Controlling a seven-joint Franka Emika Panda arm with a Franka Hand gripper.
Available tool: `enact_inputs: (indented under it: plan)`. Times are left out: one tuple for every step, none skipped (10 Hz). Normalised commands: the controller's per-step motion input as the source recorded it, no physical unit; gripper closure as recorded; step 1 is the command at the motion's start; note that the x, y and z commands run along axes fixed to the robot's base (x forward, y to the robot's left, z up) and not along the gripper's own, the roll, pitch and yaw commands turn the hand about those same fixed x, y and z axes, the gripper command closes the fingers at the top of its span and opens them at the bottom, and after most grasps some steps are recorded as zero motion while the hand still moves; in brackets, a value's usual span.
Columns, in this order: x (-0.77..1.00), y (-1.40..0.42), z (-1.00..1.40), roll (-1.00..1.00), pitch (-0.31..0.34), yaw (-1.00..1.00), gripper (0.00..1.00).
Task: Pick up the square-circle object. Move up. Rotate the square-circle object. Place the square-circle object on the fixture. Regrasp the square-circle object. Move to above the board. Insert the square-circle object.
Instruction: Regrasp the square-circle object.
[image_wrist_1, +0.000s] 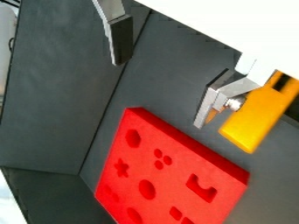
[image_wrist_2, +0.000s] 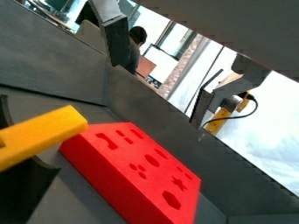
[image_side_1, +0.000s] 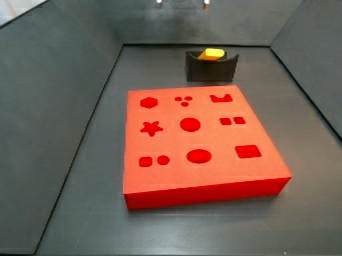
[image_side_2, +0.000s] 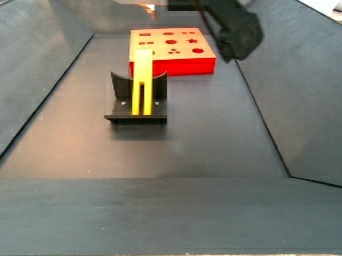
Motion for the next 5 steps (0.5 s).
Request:
enact_inputs:
  plan:
    - [-0.5, -0.01, 0.02, 0.11, -0.098, 0.02, 0.0]
    - [-0.29, -0.51, -1.0, 0.83, 0.021, -1.0, 0.0]
    - [-0.1, -0.52, -1.0, 0.84, 0.01, -1.0, 0.0]
    - [0.0, -0.48, -0.96, 0.83, -0.012, -1.0, 0.0]
    - [-0.01, -0.26, -0.76, 0.81, -0.04, -1.0, 0.0]
